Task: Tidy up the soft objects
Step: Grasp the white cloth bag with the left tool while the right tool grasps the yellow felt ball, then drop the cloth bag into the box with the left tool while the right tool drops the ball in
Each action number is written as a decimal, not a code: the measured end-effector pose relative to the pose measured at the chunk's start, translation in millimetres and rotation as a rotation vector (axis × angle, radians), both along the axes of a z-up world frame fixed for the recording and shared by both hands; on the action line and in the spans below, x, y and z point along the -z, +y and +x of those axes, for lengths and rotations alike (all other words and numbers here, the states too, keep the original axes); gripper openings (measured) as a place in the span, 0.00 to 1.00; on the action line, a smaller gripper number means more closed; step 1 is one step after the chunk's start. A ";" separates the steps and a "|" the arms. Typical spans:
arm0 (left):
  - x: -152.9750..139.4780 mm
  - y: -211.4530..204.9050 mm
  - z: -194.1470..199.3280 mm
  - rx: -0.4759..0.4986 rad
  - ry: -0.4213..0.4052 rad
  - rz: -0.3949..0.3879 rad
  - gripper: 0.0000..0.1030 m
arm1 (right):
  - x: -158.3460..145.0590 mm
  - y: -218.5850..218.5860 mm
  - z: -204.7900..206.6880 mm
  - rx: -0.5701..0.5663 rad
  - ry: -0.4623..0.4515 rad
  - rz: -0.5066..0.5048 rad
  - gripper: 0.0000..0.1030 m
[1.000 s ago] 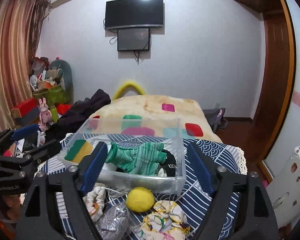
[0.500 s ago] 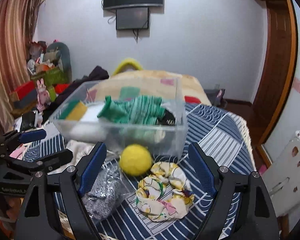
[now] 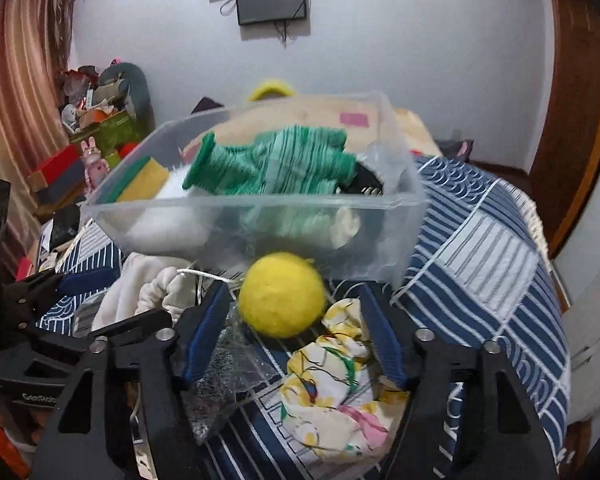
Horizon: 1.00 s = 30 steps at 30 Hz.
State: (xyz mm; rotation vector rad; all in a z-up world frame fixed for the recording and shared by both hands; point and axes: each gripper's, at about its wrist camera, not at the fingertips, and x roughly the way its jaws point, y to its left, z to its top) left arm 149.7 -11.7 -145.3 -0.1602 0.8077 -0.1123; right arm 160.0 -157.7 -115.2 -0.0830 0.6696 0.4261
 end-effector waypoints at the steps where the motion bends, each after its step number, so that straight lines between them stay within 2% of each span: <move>1: 1.0 0.5 0.7 0.004 0.002 -0.004 0.81 | 1.6 2.6 0.9 -0.005 0.009 0.001 0.58; 2: 2.4 0.8 1.5 0.015 0.008 -0.018 0.75 | 3.7 4.1 2.5 -0.011 0.020 0.003 0.54; 3: 4.1 1.1 2.6 0.028 0.017 -0.040 0.74 | 5.5 5.7 3.7 -0.018 0.032 0.006 0.51; 4: 6.0 2.5 4.0 0.038 0.023 -0.061 0.70 | 6.6 6.8 4.4 -0.025 0.043 0.009 0.44; 5: 7.0 3.2 4.1 0.044 0.026 -0.078 0.64 | 8.3 7.6 4.5 -0.029 0.051 0.010 0.41; 6: 6.6 3.0 3.6 0.042 0.022 -0.079 0.60 | 8.0 7.4 3.3 -0.028 0.046 0.011 0.41; 8: 6.0 2.2 2.0 0.049 0.016 -0.082 0.40 | 6.3 5.9 -0.7 -0.027 0.033 0.010 0.40; 13: 0.8 4.9 -3.3 0.031 -0.009 -0.042 0.18 | -0.9 -3.0 -8.9 -0.019 -0.005 0.014 0.39; 19: -12.8 -2.2 -19.9 0.045 -0.052 0.014 0.16 | -14.6 -14.2 -21.3 0.002 -0.068 0.009 0.39; 30: -57.3 10.3 -55.5 0.012 -0.185 0.012 0.16 | -36.3 -21.4 -32.9 0.014 -0.148 0.022 0.39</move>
